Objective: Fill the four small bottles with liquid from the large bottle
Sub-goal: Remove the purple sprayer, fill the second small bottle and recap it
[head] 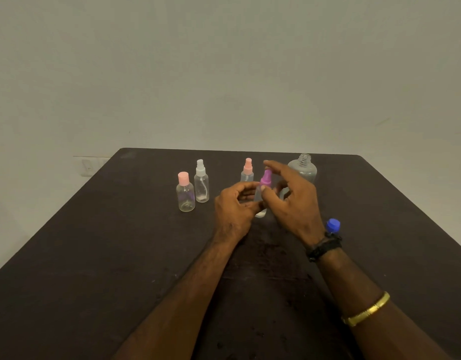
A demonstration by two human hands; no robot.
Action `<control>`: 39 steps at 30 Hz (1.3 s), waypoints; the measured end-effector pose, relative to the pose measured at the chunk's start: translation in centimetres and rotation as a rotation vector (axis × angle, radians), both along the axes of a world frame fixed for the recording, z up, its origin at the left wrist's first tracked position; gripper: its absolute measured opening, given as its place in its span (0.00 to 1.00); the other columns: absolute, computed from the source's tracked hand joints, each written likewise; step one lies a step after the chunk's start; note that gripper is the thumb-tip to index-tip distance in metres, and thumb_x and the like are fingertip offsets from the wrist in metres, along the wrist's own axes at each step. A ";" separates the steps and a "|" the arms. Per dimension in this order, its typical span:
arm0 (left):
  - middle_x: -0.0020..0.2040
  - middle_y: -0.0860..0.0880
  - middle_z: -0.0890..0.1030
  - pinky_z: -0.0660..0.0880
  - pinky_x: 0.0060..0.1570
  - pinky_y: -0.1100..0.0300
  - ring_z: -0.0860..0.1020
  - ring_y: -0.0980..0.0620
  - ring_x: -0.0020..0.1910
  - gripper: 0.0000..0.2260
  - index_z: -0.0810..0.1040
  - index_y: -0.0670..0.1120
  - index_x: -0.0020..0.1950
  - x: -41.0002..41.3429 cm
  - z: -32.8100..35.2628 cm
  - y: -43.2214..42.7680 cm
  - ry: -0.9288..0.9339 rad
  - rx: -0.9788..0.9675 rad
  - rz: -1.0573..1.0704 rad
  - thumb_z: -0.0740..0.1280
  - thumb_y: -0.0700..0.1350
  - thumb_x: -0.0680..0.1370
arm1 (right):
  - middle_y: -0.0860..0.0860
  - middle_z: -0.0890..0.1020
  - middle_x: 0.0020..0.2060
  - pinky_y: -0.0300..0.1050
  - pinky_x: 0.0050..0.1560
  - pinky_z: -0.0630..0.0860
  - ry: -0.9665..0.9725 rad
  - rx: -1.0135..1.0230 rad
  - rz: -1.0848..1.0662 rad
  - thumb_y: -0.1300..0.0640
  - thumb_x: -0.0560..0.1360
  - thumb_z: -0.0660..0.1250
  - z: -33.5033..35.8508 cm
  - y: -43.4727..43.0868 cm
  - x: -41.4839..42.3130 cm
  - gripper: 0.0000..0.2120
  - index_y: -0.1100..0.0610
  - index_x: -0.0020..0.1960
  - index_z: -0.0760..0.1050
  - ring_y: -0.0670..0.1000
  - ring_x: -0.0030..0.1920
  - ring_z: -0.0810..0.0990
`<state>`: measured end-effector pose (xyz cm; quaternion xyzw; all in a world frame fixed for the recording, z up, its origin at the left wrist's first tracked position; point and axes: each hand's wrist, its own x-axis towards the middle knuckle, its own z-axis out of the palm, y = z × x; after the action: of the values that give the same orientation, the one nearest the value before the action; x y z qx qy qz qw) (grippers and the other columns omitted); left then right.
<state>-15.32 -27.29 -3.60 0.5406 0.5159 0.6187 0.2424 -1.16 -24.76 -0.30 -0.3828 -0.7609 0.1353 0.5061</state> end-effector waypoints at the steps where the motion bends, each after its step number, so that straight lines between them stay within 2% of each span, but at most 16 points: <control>1: 0.50 0.50 0.87 0.83 0.51 0.59 0.85 0.57 0.48 0.19 0.84 0.43 0.59 0.0 0.1 0.0 -0.006 0.003 0.002 0.81 0.42 0.69 | 0.40 0.82 0.55 0.38 0.50 0.81 0.026 -0.012 0.012 0.56 0.76 0.71 -0.1 -0.2 -0.1 0.21 0.50 0.69 0.78 0.43 0.50 0.82; 4: 0.50 0.50 0.87 0.81 0.50 0.65 0.85 0.59 0.48 0.20 0.84 0.43 0.59 0.0 0.1 0.0 0.006 0.011 0.006 0.82 0.43 0.68 | 0.41 0.83 0.53 0.41 0.52 0.82 0.049 -0.013 -0.007 0.59 0.77 0.72 -0.2 -0.1 -0.2 0.17 0.50 0.65 0.80 0.41 0.52 0.82; 8: 0.50 0.51 0.87 0.83 0.52 0.59 0.85 0.57 0.49 0.19 0.85 0.45 0.58 -0.1 -0.1 0.0 0.029 0.009 0.024 0.82 0.44 0.68 | 0.43 0.81 0.46 0.50 0.43 0.82 0.049 -0.009 -0.050 0.49 0.73 0.77 -0.4 0.7 -0.3 0.14 0.48 0.57 0.78 0.46 0.42 0.81; 10: 0.50 0.51 0.87 0.83 0.53 0.57 0.85 0.56 0.50 0.18 0.85 0.45 0.57 -0.1 -0.2 0.1 0.027 0.004 0.019 0.82 0.43 0.68 | 0.44 0.81 0.49 0.48 0.41 0.82 0.052 -0.014 -0.051 0.47 0.73 0.76 -0.5 0.7 -0.3 0.17 0.47 0.59 0.77 0.47 0.39 0.80; 13: 0.50 0.50 0.87 0.83 0.52 0.59 0.85 0.56 0.49 0.19 0.84 0.43 0.59 -0.1 0.0 -0.1 -0.002 -0.005 0.002 0.81 0.43 0.69 | 0.44 0.82 0.55 0.39 0.41 0.80 0.103 -0.029 -0.003 0.57 0.75 0.73 -0.4 0.2 -0.6 0.21 0.50 0.67 0.78 0.46 0.38 0.80; 15: 0.50 0.49 0.87 0.82 0.50 0.63 0.85 0.58 0.47 0.20 0.84 0.42 0.59 -0.1 0.1 -0.1 -0.018 -0.001 -0.007 0.81 0.42 0.69 | 0.43 0.84 0.54 0.37 0.42 0.81 0.112 -0.044 0.013 0.61 0.77 0.71 -0.5 0.0 -0.6 0.21 0.51 0.68 0.79 0.45 0.41 0.82; 18: 0.49 0.50 0.87 0.81 0.49 0.65 0.85 0.59 0.48 0.19 0.84 0.43 0.58 -0.1 0.2 -0.2 -0.002 -0.008 0.001 0.81 0.42 0.69 | 0.40 0.83 0.51 0.40 0.44 0.82 0.129 -0.034 -0.006 0.60 0.76 0.73 -0.7 0.0 -0.7 0.16 0.53 0.64 0.81 0.44 0.44 0.82; 22: 0.50 0.51 0.87 0.83 0.51 0.57 0.85 0.55 0.50 0.17 0.85 0.45 0.56 0.0 -0.1 -0.1 0.035 -0.006 0.007 0.81 0.43 0.69 | 0.43 0.81 0.47 0.45 0.40 0.80 0.146 -0.029 -0.046 0.51 0.73 0.79 -0.9 0.3 -0.8 0.15 0.51 0.57 0.79 0.46 0.41 0.80; 24: 0.49 0.51 0.87 0.84 0.51 0.57 0.85 0.55 0.49 0.16 0.85 0.46 0.56 0.0 0.0 -0.2 0.033 -0.009 0.003 0.81 0.41 0.70 | 0.42 0.82 0.50 0.43 0.34 0.78 0.159 -0.041 -0.048 0.50 0.74 0.78 -0.9 0.1 -0.9 0.19 0.50 0.62 0.78 0.46 0.33 0.77; 26: 0.49 0.51 0.87 0.82 0.50 0.62 0.85 0.58 0.48 0.18 0.84 0.44 0.58 -0.1 0.2 -0.3 0.013 -0.017 -0.005 0.81 0.41 0.70 | 0.41 0.83 0.53 0.47 0.31 0.79 0.185 -0.078 -0.026 0.55 0.76 0.75 -0.9 -0.1 -0.9 0.22 0.49 0.68 0.77 0.48 0.27 0.74; 30: 0.49 0.50 0.86 0.78 0.46 0.71 0.84 0.62 0.46 0.20 0.84 0.40 0.59 0.0 0.4 -0.4 -0.016 -0.020 -0.015 0.81 0.40 0.68 | 0.39 0.84 0.53 0.57 0.39 0.83 0.182 -0.119 0.031 0.59 0.78 0.70 -1.0 -0.1 -0.7 0.20 0.47 0.68 0.79 0.59 0.40 0.84; 32: 0.50 0.50 0.86 0.80 0.47 0.69 0.84 0.60 0.48 0.20 0.84 0.42 0.59 0.0 0.3 -0.4 -0.001 -0.021 -0.012 0.81 0.42 0.69 | 0.38 0.84 0.50 0.53 0.34 0.81 0.187 -0.101 0.009 0.60 0.77 0.72 -1.2 0.1 -0.7 0.17 0.49 0.64 0.81 0.54 0.34 0.80; 34: 0.51 0.51 0.87 0.82 0.51 0.63 0.84 0.58 0.49 0.20 0.84 0.44 0.59 0.0 0.1 -0.4 0.029 -0.026 0.002 0.81 0.43 0.69 | 0.40 0.83 0.48 0.41 0.29 0.74 0.188 -0.078 -0.015 0.56 0.75 0.76 -1.3 0.2 -0.6 0.13 0.50 0.59 0.81 0.48 0.32 0.77; 36: 0.50 0.52 0.87 0.82 0.52 0.61 0.85 0.57 0.50 0.18 0.85 0.46 0.58 0.0 0.0 -0.4 0.043 -0.028 0.002 0.81 0.43 0.69 | 0.42 0.82 0.47 0.31 0.32 0.70 0.177 -0.070 -0.028 0.51 0.74 0.78 -1.1 0.3 -0.6 0.15 0.51 0.58 0.80 0.41 0.34 0.76; 38: 0.49 0.51 0.87 0.82 0.51 0.61 0.85 0.56 0.49 0.18 0.84 0.45 0.58 0.1 0.1 -0.5 0.037 -0.028 -0.008 0.81 0.43 0.69 | 0.43 0.83 0.50 0.33 0.32 0.72 0.179 -0.089 -0.014 0.52 0.75 0.76 -1.0 0.1 -0.5 0.18 0.50 0.64 0.79 0.43 0.30 0.73; 39: 0.50 0.51 0.87 0.82 0.50 0.63 0.85 0.56 0.49 0.19 0.84 0.44 0.58 0.1 0.1 -0.5 0.030 -0.031 -0.013 0.81 0.43 0.69 | 0.43 0.83 0.52 0.39 0.31 0.76 0.190 -0.111 0.004 0.54 0.76 0.75 -0.9 0.0 -0.5 0.20 0.49 0.67 0.78 0.47 0.29 0.74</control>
<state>-15.23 -27.76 -3.50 0.5493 0.5254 0.6011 0.2469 -1.61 -24.77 -1.19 -0.3942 -0.7015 0.2141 0.5537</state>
